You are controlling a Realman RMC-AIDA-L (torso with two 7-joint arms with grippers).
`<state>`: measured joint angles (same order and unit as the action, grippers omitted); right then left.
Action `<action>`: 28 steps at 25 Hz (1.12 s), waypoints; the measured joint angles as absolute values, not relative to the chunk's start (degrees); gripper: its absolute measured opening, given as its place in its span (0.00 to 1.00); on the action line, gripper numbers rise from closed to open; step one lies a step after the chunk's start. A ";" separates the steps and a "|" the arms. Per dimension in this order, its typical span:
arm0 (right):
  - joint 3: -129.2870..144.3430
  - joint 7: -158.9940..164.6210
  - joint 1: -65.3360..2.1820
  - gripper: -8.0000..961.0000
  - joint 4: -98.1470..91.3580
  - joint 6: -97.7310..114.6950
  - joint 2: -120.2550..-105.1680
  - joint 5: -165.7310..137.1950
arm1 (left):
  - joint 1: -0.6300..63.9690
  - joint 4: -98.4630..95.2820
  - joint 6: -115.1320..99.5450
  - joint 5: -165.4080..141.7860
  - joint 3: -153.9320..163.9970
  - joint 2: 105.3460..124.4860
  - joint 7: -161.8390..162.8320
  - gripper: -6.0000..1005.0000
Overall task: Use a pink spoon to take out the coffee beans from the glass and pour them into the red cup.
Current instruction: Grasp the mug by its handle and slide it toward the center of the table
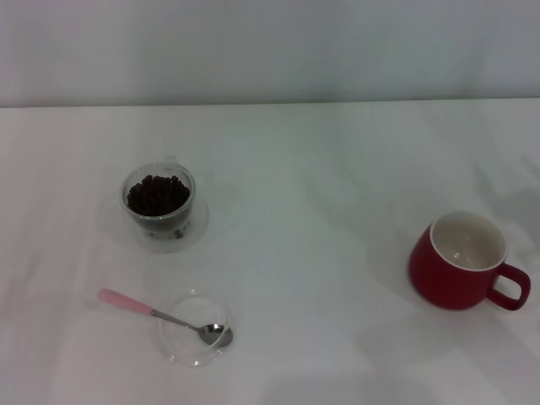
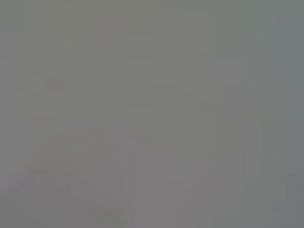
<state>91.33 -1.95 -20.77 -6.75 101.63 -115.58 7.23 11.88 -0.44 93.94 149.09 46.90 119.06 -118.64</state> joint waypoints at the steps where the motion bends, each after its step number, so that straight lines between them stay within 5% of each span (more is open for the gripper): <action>1: 92.18 -1.88 -20.31 0.85 -6.56 102.13 -115.58 7.24 | 11.53 -0.51 94.16 149.11 46.87 119.04 -118.75 0.68; 28: 94.73 20.56 -10.59 0.85 -2.96 92.28 -113.93 3.14 | 16.30 0.35 90.95 148.11 46.90 119.54 -139.13 0.68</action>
<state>94.73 20.56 -10.59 -2.96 92.28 -113.93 3.14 16.30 0.35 90.95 148.11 46.90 119.54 -139.13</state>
